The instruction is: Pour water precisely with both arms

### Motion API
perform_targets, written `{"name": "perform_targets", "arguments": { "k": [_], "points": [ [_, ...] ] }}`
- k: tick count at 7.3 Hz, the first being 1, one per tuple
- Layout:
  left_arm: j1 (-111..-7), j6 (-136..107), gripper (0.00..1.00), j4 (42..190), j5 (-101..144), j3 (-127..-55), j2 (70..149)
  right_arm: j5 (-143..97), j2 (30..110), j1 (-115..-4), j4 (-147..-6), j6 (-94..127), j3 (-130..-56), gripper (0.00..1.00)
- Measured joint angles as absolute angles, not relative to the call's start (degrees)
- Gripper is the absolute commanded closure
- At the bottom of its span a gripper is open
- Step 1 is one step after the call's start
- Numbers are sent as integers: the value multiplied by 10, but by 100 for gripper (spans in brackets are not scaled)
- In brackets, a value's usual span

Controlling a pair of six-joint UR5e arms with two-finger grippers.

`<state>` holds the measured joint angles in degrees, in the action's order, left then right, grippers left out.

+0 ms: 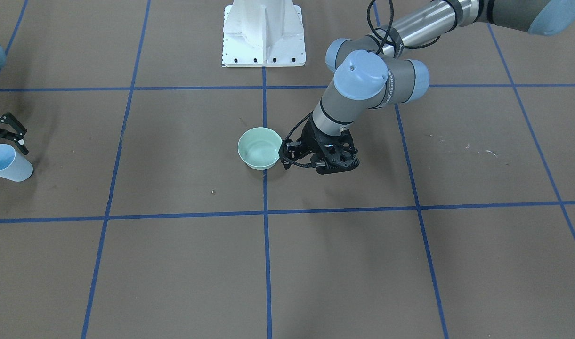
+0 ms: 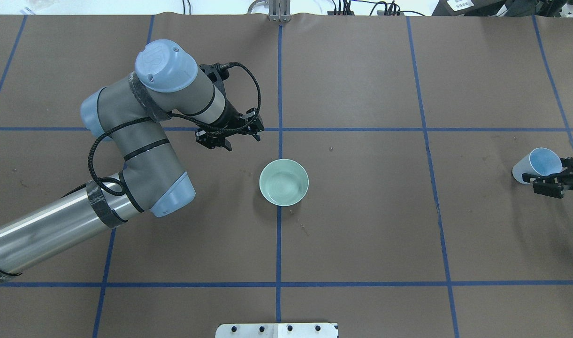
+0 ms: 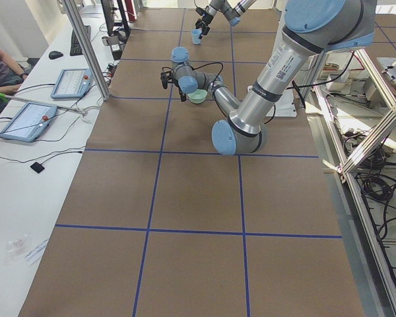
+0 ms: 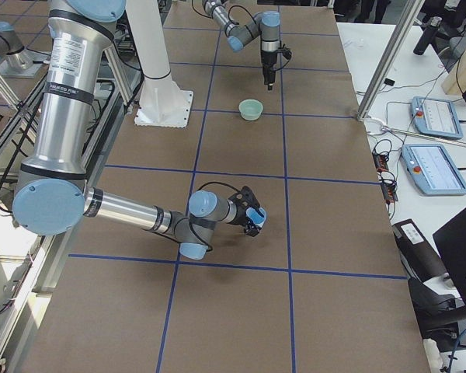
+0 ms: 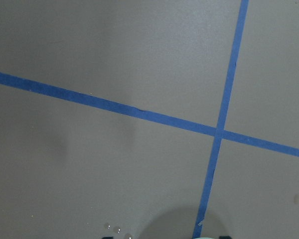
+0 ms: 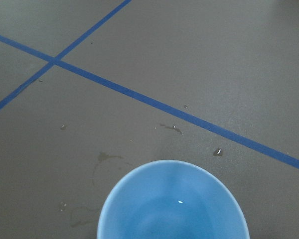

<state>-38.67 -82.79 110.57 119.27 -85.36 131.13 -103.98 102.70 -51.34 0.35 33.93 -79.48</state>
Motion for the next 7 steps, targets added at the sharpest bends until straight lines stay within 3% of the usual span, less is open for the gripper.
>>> {"name": "perform_targets", "arguments": {
  "k": [7],
  "points": [
    [-387, -828, 23, 1106, 1193, -854, 1311, -1031, 1022, -509, 20, 329, -775, 4]
  ]
}}
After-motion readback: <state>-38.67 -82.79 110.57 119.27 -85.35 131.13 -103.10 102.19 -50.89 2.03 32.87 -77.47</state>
